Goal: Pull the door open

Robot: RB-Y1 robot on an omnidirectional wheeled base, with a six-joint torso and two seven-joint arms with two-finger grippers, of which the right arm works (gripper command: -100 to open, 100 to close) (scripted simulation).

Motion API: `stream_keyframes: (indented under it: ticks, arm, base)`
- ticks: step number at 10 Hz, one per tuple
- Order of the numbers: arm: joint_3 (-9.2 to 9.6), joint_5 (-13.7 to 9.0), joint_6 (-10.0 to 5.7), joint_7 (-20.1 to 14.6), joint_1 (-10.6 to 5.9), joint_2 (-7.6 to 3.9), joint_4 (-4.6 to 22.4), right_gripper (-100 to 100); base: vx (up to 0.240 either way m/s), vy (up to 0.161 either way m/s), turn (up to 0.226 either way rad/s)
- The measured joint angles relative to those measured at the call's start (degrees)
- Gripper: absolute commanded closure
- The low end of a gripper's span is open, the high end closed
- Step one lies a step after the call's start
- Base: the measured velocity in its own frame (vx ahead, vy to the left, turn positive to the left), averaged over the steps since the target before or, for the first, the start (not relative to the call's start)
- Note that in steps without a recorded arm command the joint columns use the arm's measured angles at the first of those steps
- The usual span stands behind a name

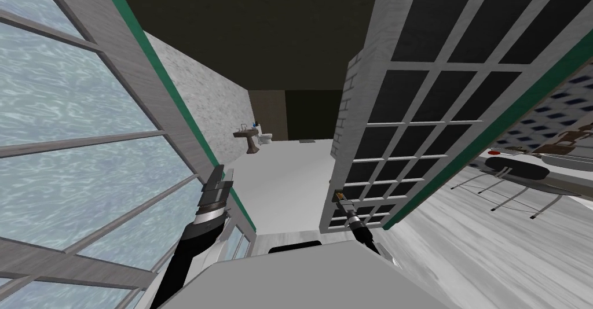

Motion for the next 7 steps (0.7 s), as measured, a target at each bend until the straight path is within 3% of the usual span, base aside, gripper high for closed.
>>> stream_keyframes:
  ticks: [2,7]
  arm:
    - [0.18,-0.3,-0.02,-0.7,-0.08,-0.11,0.2,100]
    - [1.66,-2.3,0.25,-6.2,-0.42,-0.53,0.1,100]
  base:
    - [-0.021,-0.01,0.018]
    - [-0.033,-0.01,0.022]
